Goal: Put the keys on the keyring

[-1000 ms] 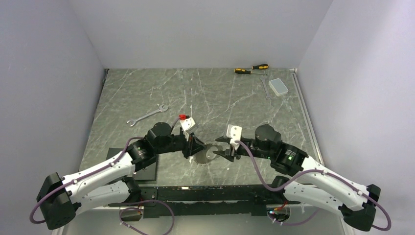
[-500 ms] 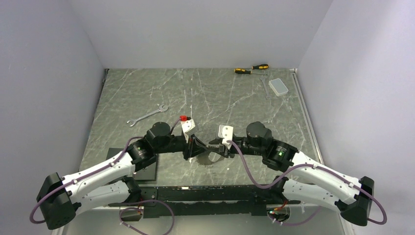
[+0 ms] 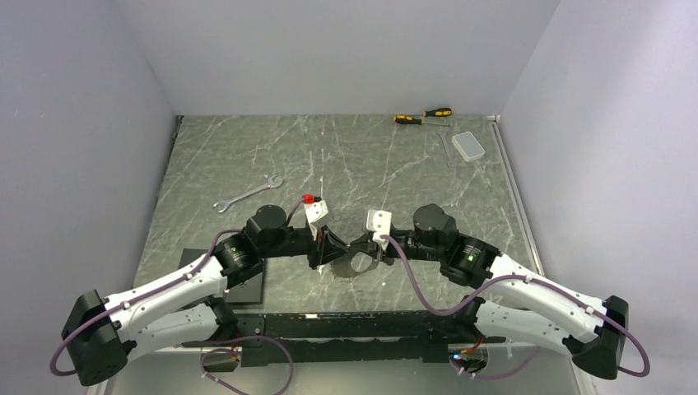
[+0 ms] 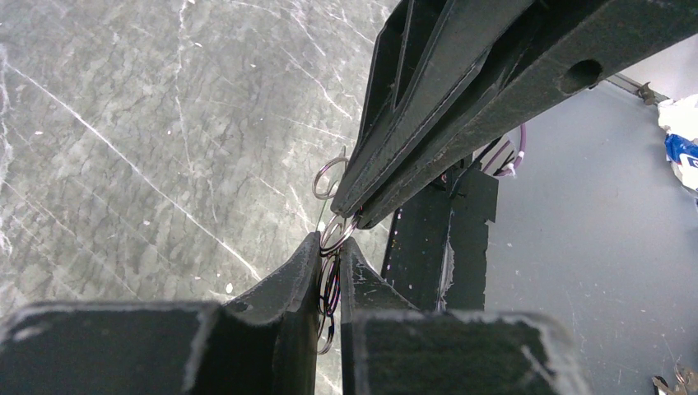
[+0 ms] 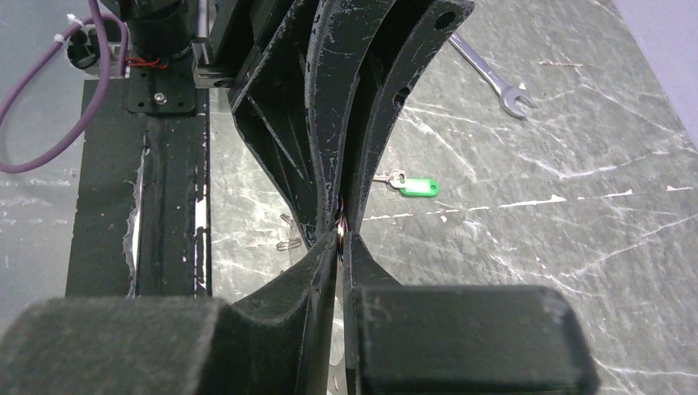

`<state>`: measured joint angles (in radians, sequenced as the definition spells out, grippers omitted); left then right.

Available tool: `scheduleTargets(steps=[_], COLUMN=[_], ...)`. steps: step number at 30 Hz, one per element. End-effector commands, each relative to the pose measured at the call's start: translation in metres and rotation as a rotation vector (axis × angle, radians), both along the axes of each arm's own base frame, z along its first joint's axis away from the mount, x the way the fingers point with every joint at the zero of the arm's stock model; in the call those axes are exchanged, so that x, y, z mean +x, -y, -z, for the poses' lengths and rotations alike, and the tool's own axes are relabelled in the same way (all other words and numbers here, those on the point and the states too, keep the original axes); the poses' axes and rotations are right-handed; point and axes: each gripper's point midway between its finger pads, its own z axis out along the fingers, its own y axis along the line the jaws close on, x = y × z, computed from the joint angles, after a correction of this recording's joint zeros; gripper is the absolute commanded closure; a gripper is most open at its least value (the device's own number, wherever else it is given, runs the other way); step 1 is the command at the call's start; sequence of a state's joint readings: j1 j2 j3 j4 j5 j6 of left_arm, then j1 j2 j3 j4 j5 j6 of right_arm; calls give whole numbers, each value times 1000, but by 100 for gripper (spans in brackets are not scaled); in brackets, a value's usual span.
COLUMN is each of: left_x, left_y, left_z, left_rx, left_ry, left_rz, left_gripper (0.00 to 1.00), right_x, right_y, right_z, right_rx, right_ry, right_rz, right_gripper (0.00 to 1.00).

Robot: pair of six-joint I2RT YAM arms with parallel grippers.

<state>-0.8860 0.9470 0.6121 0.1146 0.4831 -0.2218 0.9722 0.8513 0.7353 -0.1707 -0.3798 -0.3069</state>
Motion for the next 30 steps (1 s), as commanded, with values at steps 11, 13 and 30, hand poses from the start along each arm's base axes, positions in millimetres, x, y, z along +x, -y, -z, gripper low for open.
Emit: scheduleTargets(steps=[11, 13, 30], left_x=[-1, -1, 1], left_y=[5, 4, 1], left_z=[-41, -41, -34], left_rx=[-100, -99, -66], left_ry=[92, 92, 107], left_rz=[27, 25, 21], left_gripper=[100, 100, 100], right_x=[7, 6, -4], right_y=[-3, -3, 1], right_z=[-15, -14, -31], right_rx=[23, 22, 73], right_ry=[26, 24, 88], right_rz=[28, 24, -31], right_gripper=[89, 89, 100])
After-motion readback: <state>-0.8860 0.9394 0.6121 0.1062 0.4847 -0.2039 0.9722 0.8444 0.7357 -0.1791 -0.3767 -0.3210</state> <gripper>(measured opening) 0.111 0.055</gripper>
